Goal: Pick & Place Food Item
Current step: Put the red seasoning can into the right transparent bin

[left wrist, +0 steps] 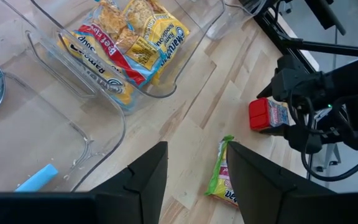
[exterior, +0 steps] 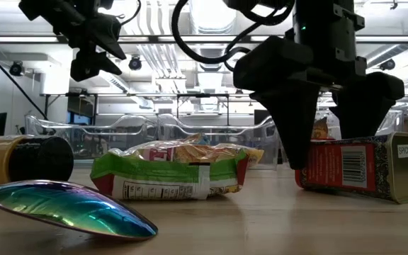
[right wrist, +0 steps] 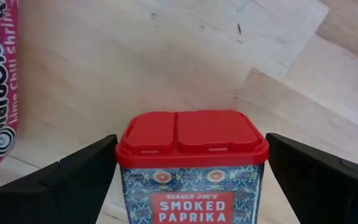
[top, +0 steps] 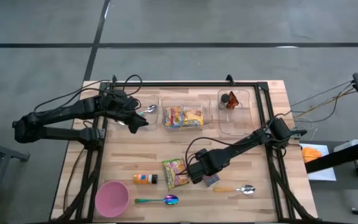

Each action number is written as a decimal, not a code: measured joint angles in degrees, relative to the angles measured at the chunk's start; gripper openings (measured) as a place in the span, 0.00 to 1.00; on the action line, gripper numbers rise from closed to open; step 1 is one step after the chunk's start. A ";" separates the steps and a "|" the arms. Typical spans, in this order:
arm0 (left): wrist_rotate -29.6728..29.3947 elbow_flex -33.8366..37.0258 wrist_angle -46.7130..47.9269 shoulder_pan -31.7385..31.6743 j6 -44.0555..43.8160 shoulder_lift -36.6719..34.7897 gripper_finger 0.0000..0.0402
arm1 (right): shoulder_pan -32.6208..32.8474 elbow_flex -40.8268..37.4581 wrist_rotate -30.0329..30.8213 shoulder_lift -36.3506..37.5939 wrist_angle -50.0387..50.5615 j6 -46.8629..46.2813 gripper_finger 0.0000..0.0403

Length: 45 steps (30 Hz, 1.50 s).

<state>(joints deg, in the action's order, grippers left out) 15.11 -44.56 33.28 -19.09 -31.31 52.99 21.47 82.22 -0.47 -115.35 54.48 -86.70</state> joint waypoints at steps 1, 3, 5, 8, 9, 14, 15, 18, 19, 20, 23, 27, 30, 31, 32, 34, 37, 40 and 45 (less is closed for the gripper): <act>0.00 0.00 -0.01 0.00 0.00 0.00 0.43 | 0.00 -0.09 0.00 0.00 -0.02 0.08 0.99; 0.00 0.00 -0.01 0.00 0.00 0.00 0.43 | 0.00 -0.30 -0.03 0.00 -0.06 0.09 0.99; 0.00 0.00 -0.01 0.00 0.00 0.00 0.43 | 0.02 -0.56 -0.30 0.00 -0.11 0.09 0.99; 0.00 0.00 0.01 0.00 -0.02 0.00 0.43 | 0.02 -0.90 -1.07 0.00 -0.48 0.09 0.99; 0.02 0.00 0.02 0.00 -0.02 0.00 0.43 | 0.04 -0.98 -1.10 0.00 -0.50 0.08 0.99; 0.01 0.00 0.01 0.00 -0.15 0.00 0.43 | 0.04 -1.03 -1.05 0.00 -0.60 0.88 0.87; 0.02 0.00 0.02 0.00 -0.15 0.00 0.43 | 0.04 -1.03 -1.05 0.00 -0.71 1.31 0.81; 0.00 0.00 0.02 0.00 -0.15 0.00 0.43 | 0.02 -1.03 -1.02 0.00 -0.84 1.87 0.70; 0.01 0.00 -0.01 0.00 -0.15 -0.01 0.43 | 0.02 -1.03 -1.01 0.00 -0.86 1.87 0.70; 0.01 0.00 0.00 0.00 -0.15 0.00 0.43 | 0.02 -1.03 -1.01 0.00 -0.87 1.86 0.70; 0.00 0.00 0.01 0.00 -0.15 0.00 0.43 | 0.02 -1.03 -1.01 0.02 -0.92 1.83 0.70; 0.00 0.00 0.00 0.00 -0.13 0.00 0.43 | 0.04 -1.03 -0.59 0.13 -0.94 1.77 0.70; 0.00 0.00 0.01 0.00 -0.13 0.00 0.43 | 0.48 -0.89 3.69 1.25 -0.71 1.22 0.70; 0.00 0.00 0.02 0.00 -0.14 0.00 0.43 | 0.71 -0.67 5.99 2.06 -0.66 1.19 0.70; 0.00 0.00 0.02 0.00 -0.15 0.00 0.43 | 0.89 -0.30 8.58 2.92 -0.70 1.16 0.70; 0.00 0.00 0.02 0.00 -0.15 -0.01 0.43 | 1.14 0.01 13.87 5.39 -0.85 0.81 0.70; 0.00 0.00 0.03 0.02 -0.17 -0.02 0.43 | 1.57 -0.09 22.40 8.96 -0.06 -1.14 0.70; 0.00 0.00 0.02 0.02 -0.17 -0.02 0.43 | 1.95 -0.18 31.03 12.53 2.00 -1.87 0.70; 0.00 0.00 0.04 0.02 -0.20 -0.02 0.43 | 1.94 -1.84 43.40 18.69 7.97 -5.54 0.70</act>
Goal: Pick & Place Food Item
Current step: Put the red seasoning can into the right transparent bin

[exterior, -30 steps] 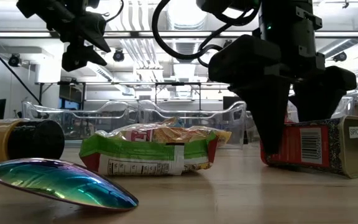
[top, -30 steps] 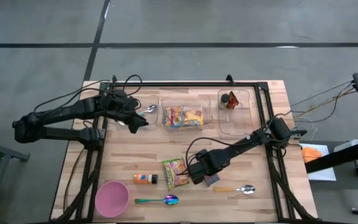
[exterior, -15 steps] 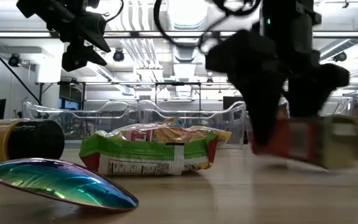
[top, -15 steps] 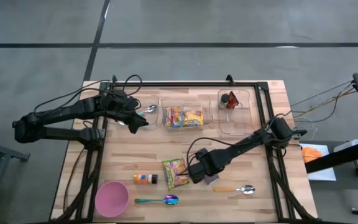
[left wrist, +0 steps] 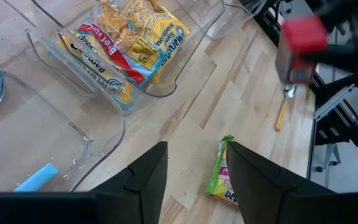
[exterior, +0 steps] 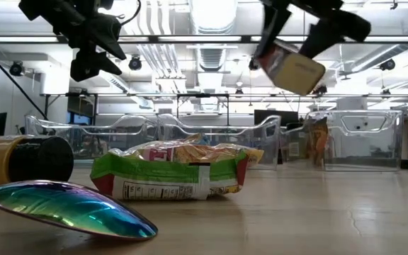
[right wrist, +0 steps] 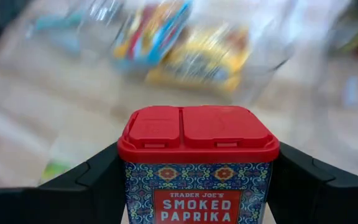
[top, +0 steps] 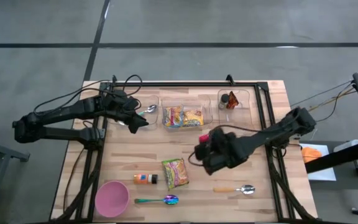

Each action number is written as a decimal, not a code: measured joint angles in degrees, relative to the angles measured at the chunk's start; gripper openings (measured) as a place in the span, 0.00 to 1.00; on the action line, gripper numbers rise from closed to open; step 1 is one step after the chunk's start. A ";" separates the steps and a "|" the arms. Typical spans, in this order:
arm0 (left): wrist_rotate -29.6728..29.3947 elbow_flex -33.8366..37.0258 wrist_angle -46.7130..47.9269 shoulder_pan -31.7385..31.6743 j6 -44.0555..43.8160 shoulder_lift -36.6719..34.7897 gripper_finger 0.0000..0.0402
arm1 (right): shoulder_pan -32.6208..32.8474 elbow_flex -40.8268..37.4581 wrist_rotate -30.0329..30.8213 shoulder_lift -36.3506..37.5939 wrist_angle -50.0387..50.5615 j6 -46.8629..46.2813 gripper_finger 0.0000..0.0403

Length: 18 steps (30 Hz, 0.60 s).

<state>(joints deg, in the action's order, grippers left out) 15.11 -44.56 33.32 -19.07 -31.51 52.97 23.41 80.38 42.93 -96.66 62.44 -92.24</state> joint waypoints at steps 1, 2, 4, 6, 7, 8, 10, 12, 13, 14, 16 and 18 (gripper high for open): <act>0.00 0.00 -0.02 0.00 0.00 0.00 0.43 | -0.03 -1.08 1.89 1.16 1.40 -1.25 0.70; 0.00 0.00 -0.02 0.00 0.00 0.00 0.43 | -0.06 -2.39 3.56 2.42 2.69 -2.74 0.70; 0.00 0.00 -0.02 0.00 -0.02 0.00 0.43 | -0.23 -6.01 7.01 5.38 3.97 -6.42 0.70; -0.02 0.00 -0.03 0.00 -0.02 0.00 0.43 | -0.86 -10.41 10.29 8.26 4.43 -10.70 0.70; -0.01 0.00 -0.04 0.00 -0.02 0.00 0.43 | -1.27 -12.85 11.29 9.84 4.19 -12.60 0.70; -0.02 0.00 -0.06 0.00 -0.02 0.00 0.43 | -1.88 -15.03 11.98 11.14 4.15 -13.99 0.70; -0.02 0.00 -0.06 -0.02 -0.03 0.00 0.43 | -3.20 -18.85 13.05 13.80 3.87 -15.79 0.70; -0.02 0.00 -0.05 -0.02 -0.13 0.00 0.43 | -4.55 -21.93 13.94 16.07 3.81 -15.99 0.70; -0.02 0.00 -0.04 -0.02 -0.23 0.00 0.43 | -5.21 -23.12 14.35 17.20 3.66 -15.86 0.70; -0.02 0.00 -0.04 -0.02 -0.42 0.00 0.43 | -5.90 -24.22 14.84 18.33 3.34 -15.31 0.70; -0.06 0.00 -0.05 -0.02 -0.52 0.00 0.43 | -7.60 -26.04 15.87 20.46 3.44 -13.02 0.70; -0.47 0.00 -0.10 -0.02 -0.96 0.00 0.43 | -9.70 -28.12 16.02 22.33 2.54 -9.95 0.70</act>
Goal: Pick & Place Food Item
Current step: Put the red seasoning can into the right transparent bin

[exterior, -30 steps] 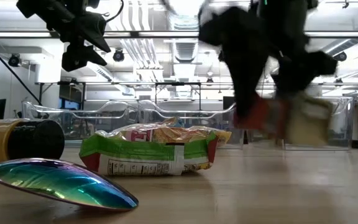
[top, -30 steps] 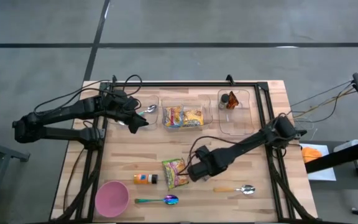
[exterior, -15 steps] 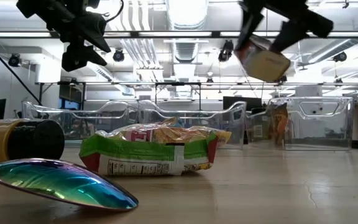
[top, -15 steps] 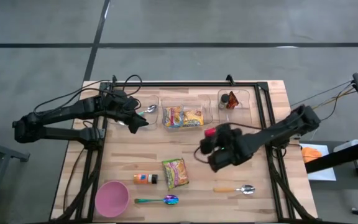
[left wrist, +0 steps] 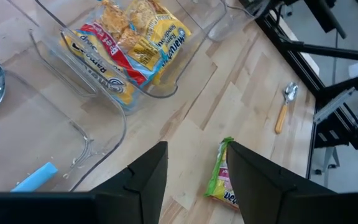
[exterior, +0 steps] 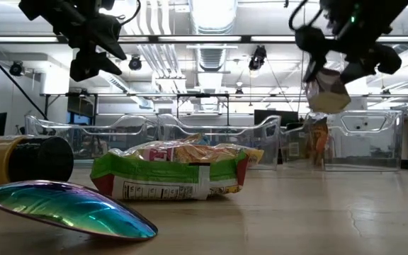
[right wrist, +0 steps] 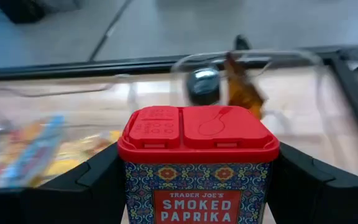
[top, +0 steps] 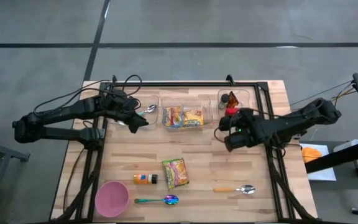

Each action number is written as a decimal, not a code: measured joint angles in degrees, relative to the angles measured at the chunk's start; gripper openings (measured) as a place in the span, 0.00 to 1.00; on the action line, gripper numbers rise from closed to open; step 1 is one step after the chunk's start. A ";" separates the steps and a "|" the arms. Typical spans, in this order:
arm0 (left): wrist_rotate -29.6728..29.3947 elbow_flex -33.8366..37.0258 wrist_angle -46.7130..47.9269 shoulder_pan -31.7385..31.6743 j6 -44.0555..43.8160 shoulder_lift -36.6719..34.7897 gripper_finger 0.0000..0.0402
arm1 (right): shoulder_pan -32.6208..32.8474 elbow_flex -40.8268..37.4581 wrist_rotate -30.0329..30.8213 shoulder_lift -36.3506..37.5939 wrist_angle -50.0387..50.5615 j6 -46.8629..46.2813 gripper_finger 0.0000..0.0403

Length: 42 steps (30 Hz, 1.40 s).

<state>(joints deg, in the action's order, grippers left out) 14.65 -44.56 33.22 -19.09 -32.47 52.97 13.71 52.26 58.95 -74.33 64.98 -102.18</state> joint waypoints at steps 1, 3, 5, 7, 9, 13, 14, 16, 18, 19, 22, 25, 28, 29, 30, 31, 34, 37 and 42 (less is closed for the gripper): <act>-0.20 0.00 -0.09 -0.02 -0.36 0.00 0.43 | -1.18 -1.10 -0.04 0.64 -0.91 2.20 0.70; -0.93 0.00 -0.17 -0.02 -0.70 0.00 0.43 | -3.50 -3.53 -0.66 1.96 -4.46 7.23 0.70; -1.31 0.00 -0.28 -0.02 -0.87 0.00 0.43 | -5.91 -6.15 -1.64 3.04 -10.06 13.16 0.70; -1.52 0.00 -0.40 -0.02 -1.20 0.00 0.43 | -8.50 -8.79 -2.49 3.88 -16.49 18.45 0.70; -1.69 0.00 -0.40 -0.02 -1.80 0.00 0.43 | -11.40 -10.98 -3.29 4.20 -21.60 22.13 0.70; -2.72 0.00 -0.40 -0.07 -2.83 0.00 0.43 | -16.00 -14.26 -4.12 4.08 -28.57 26.54 0.70; -2.91 0.00 -0.40 -0.09 -3.22 0.00 0.43 | -16.91 -14.88 -4.69 4.07 -29.98 27.63 0.70; -3.30 0.00 -0.40 -0.09 -3.58 0.00 0.43 | -18.50 -15.98 -5.78 3.77 -32.77 29.52 0.70; -3.59 0.00 -0.40 -0.09 -3.74 0.00 0.43 | -19.82 -16.76 -7.27 3.57 -34.24 31.12 0.70; -3.68 0.00 -0.40 -0.11 -3.78 0.00 0.43 | -20.35 -16.88 -7.61 3.18 -34.72 31.85 0.70; -3.73 0.00 -0.43 -0.11 -3.78 0.00 0.43 | -21.59 -16.93 -9.37 2.14 -36.02 33.39 0.70; -3.73 0.00 -0.50 -0.11 -3.77 0.00 0.43 | -22.36 -16.97 -11.82 0.73 -37.77 35.06 0.70; -3.75 -0.02 -0.65 -0.11 -3.76 0.00 0.43 | -22.76 -17.04 -14.43 -1.28 -38.75 35.14 0.70; -3.75 -0.02 -0.75 -0.11 -3.76 0.00 0.43 | -22.77 -17.04 -14.75 -2.04 -39.04 35.14 0.70; -3.75 -0.02 -0.84 -0.11 -3.76 0.00 0.43 | -22.75 -17.04 -14.99 -2.73 -39.42 35.15 0.70; -3.75 -0.02 -0.82 -0.11 -3.76 0.00 0.43 | -22.75 -17.02 -15.27 -3.35 -40.00 35.14 0.70; -3.97 -0.02 -0.82 -0.11 -3.74 0.00 0.43 | -22.75 -16.78 -15.49 -5.38 -41.17 34.91 0.70; -4.07 -0.02 -0.82 -0.11 -3.74 0.00 0.43 | -22.75 -16.13 -15.15 -7.02 -41.91 34.94 0.70; -4.28 -0.02 -0.82 -0.11 -3.98 0.00 0.43 | -22.73 -15.90 -13.64 -8.01 -42.17 34.68 0.70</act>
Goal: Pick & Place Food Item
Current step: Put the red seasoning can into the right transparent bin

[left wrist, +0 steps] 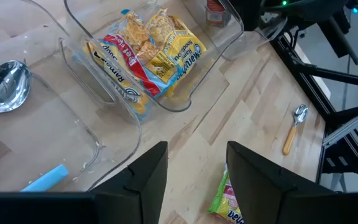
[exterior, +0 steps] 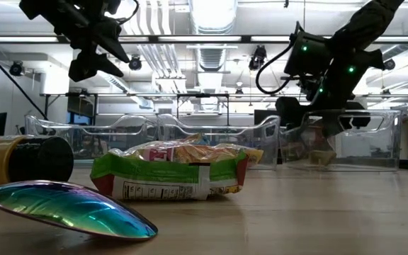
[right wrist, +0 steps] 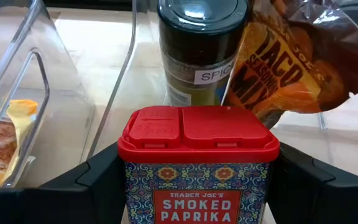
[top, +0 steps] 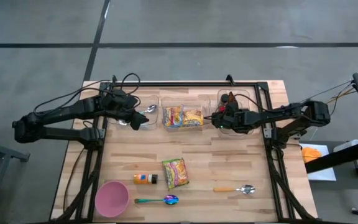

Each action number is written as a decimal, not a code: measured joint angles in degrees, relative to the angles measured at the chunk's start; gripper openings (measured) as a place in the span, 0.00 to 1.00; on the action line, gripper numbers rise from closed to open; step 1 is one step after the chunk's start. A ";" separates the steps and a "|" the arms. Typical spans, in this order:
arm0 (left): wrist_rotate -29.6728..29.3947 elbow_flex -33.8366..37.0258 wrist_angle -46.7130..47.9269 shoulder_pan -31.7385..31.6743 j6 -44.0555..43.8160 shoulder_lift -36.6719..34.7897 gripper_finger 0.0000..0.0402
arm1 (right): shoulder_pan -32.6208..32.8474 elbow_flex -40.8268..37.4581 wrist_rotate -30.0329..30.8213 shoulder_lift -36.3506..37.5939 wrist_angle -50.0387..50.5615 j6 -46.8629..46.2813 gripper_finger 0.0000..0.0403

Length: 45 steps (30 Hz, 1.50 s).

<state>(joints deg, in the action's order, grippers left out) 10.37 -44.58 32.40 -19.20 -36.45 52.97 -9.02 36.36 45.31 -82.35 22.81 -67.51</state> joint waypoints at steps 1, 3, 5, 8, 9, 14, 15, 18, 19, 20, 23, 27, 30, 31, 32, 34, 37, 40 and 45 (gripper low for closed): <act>-0.18 0.00 0.00 0.00 -0.02 0.00 0.43 | 0.00 0.00 0.40 0.00 0.01 0.01 0.70; -0.42 0.00 0.00 0.00 -0.35 0.00 0.43 | 0.02 -0.02 1.67 0.20 0.10 0.30 0.70; -0.86 0.00 0.00 0.00 -0.73 0.00 0.43 | 0.00 -0.02 2.58 0.38 0.13 0.59 0.70; -1.44 0.00 0.00 -0.02 -1.10 0.00 0.43 | -0.04 -0.09 3.26 0.42 0.17 0.70 0.70; -1.55 0.00 0.00 -0.02 -1.11 0.00 0.43 | 0.00 -0.11 3.81 0.44 0.25 0.70 0.70; -1.92 0.00 -0.01 -0.02 -1.53 0.00 0.43 | -0.04 -0.13 4.66 0.44 0.35 1.52 0.70; -1.96 0.00 0.00 -0.02 -1.53 0.00 0.43 | -0.04 -0.13 4.79 0.44 0.35 1.68 0.70; -2.47 0.00 -0.02 -0.02 -1.92 0.00 0.43 | -0.04 -0.13 5.75 0.42 0.35 1.88 0.70; -2.54 0.00 -0.02 -0.02 -2.41 0.00 0.43 | -0.04 -0.13 5.89 0.42 0.35 1.86 0.70; -2.55 0.00 -0.04 -0.02 -2.89 0.00 0.43 | -0.04 -0.13 5.89 0.42 0.35 1.91 0.70; -1.27 0.00 -1.36 -0.02 -4.54 0.00 0.43 | 0.20 -0.13 5.87 0.42 0.33 3.61 0.70; 2.78 0.00 -5.76 -0.02 -6.58 0.02 0.43 | 1.14 -0.15 5.64 0.59 0.17 6.00 0.70; 3.13 -0.03 -7.89 -0.04 -7.96 0.04 0.43 | 2.04 -0.15 4.96 0.65 0.10 7.91 0.70; 3.10 -0.26 -7.96 -0.07 -8.04 0.07 0.43 | 2.34 -0.15 4.67 0.76 0.01 8.74 0.70; 2.95 -0.51 -7.99 -0.07 -8.15 0.07 0.43 | 2.64 -0.15 4.43 0.86 -0.08 9.39 0.70; 2.92 -0.82 -8.31 -0.07 -8.20 0.07 0.43 | 3.21 -0.34 4.26 1.22 -0.58 10.51 0.70; 2.75 -1.39 -8.31 -0.07 -8.18 0.13 0.43 | 3.56 -1.92 3.79 2.73 -3.97 10.80 0.70; 2.76 -1.75 -8.43 -0.07 -8.20 0.11 0.43 | 3.76 -5.20 3.47 6.04 -9.99 11.46 0.70; 2.76 -2.19 -8.22 -0.07 -8.20 0.11 0.43 | 3.76 -12.00 -0.13 14.93 -15.99 14.82 0.70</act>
<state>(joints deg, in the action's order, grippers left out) 13.13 -46.76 24.18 -19.27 -44.64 53.08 -5.26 24.36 45.18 -67.42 6.82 -52.68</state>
